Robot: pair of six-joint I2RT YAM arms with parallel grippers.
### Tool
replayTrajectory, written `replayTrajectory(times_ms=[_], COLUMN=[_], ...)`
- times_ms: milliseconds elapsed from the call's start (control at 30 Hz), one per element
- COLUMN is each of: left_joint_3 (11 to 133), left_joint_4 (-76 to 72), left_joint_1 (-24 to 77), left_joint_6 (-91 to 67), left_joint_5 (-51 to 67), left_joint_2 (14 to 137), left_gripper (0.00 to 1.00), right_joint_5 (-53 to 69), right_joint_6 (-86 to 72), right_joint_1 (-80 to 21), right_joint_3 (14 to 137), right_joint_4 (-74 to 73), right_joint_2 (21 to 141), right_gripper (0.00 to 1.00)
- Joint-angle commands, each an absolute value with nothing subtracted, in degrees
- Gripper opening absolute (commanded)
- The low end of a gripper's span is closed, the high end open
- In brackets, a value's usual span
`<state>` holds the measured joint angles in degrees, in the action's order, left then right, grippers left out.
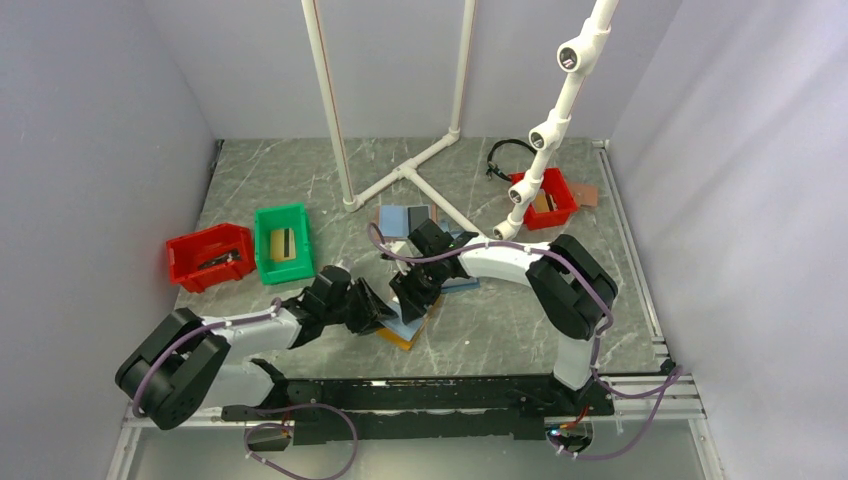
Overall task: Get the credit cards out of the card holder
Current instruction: Open the card holder at the center of the board.
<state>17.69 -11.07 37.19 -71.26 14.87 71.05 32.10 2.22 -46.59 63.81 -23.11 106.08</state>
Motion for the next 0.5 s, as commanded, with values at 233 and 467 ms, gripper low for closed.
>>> replayTrajectory(times_ms=[233, 467], left_joint_3=[16.9, 23.4], left_joint_4=[-15.2, -1.5], left_joint_1=[37.2, 36.9], left_joint_6=[-71.6, -63.6], left_joint_5=[9.3, 9.7], left_joint_2=[70.0, 67.3], left_gripper=[0.17, 0.0], right_joint_5=[41.8, 43.9], right_joint_6=[5.8, 4.8], right_joint_1=[-47.3, -48.2], right_joint_3=[64.4, 64.2], right_joint_4=[-25.4, -25.2], right_joint_2=[107.9, 107.3], right_gripper=[0.71, 0.71])
